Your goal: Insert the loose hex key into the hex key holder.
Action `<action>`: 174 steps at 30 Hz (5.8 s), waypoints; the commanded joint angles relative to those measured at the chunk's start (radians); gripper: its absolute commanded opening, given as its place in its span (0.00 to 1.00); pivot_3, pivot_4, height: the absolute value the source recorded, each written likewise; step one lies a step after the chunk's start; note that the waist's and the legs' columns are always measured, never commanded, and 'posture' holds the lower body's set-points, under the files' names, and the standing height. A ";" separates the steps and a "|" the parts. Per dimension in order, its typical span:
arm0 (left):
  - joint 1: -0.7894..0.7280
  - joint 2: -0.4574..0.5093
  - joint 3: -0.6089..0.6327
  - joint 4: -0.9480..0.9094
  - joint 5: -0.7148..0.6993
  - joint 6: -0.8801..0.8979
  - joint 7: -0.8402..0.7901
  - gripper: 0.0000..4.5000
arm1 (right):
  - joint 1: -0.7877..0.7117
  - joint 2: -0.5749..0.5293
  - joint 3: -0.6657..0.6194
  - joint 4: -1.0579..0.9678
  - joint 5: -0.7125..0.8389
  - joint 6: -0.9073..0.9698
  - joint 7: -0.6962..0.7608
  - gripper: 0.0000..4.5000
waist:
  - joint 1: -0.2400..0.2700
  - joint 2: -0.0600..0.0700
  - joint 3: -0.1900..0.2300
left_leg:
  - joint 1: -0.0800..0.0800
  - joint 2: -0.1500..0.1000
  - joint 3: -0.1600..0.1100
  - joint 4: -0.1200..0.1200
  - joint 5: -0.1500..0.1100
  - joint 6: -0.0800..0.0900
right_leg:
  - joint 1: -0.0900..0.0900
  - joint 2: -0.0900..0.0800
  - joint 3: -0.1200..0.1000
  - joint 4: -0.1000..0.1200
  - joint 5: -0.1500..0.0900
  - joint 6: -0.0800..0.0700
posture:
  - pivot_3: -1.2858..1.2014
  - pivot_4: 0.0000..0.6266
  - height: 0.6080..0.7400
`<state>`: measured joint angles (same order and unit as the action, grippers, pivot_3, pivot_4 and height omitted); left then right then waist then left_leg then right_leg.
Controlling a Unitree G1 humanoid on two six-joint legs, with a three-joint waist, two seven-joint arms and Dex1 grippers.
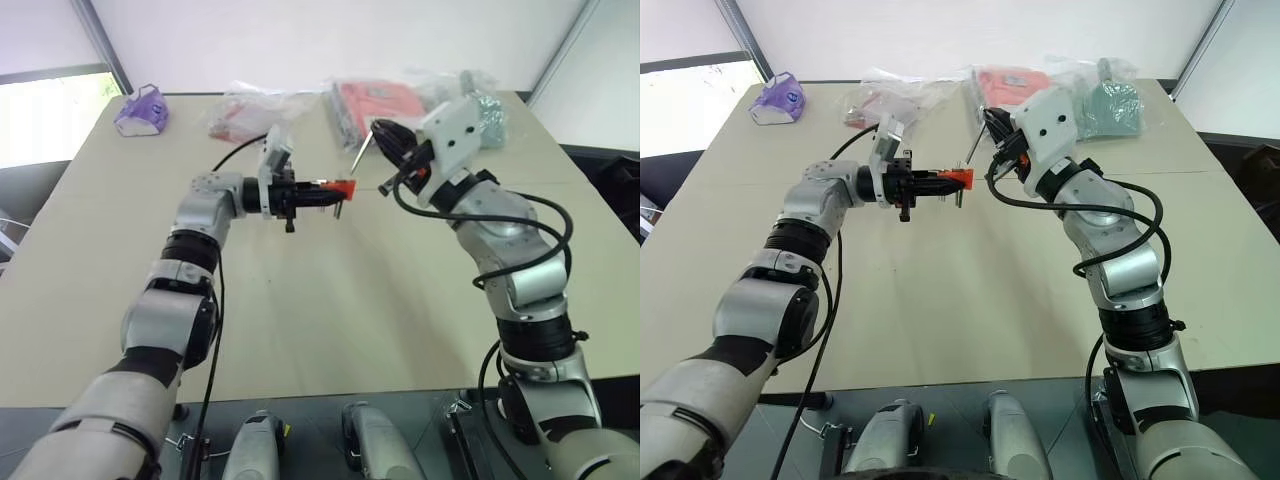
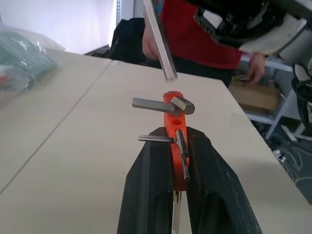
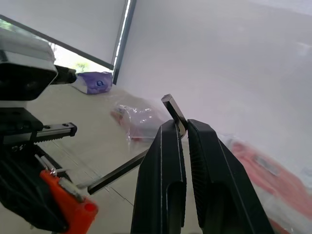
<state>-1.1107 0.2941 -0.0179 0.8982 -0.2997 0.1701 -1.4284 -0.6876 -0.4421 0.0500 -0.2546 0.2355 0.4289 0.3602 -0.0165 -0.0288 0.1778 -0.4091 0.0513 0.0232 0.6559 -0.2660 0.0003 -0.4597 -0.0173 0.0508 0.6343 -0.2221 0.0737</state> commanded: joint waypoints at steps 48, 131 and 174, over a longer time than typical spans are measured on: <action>-0.032 -0.014 0.045 -0.059 -0.009 0.001 0.019 0.00 | 0.022 0.008 0.009 0.003 -0.066 -0.111 0.118 0.06 | -0.001 0.000 0.000 | 0.001 0.000 0.000 0.009 0.000 0.000 | 0.000 0.000 0.001 0.012 0.000 0.000 | 0.52 0.24 1.00; -0.073 -0.036 0.065 0.049 0.028 -0.142 0.072 0.00 | -0.007 0.056 -0.042 -0.050 0.017 0.021 0.106 0.06 | -0.001 0.000 0.000 | 0.001 0.000 0.000 0.010 0.000 0.000 | 0.000 0.000 0.001 0.013 0.000 0.000 | 0.52 0.24 1.00; -0.073 -0.035 0.060 0.111 0.056 -0.212 0.124 0.00 | -0.003 0.054 -0.035 -0.071 0.016 0.035 0.109 0.06 | 0.000 0.000 0.000 | 0.001 0.000 0.000 0.010 0.000 0.000 | 0.000 0.000 0.001 0.013 0.000 0.000 | 0.52 0.24 1.00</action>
<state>-1.1526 0.2542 0.0270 1.0199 -0.2431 -0.0208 -1.3052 -0.6746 -0.3849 0.0263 -0.2739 0.2482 0.4737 0.4706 -0.0167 -0.0288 0.1777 -0.4078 0.0512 0.0228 0.6655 -0.2659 0.0003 -0.4597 -0.0170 0.0515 0.6469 -0.2223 0.0736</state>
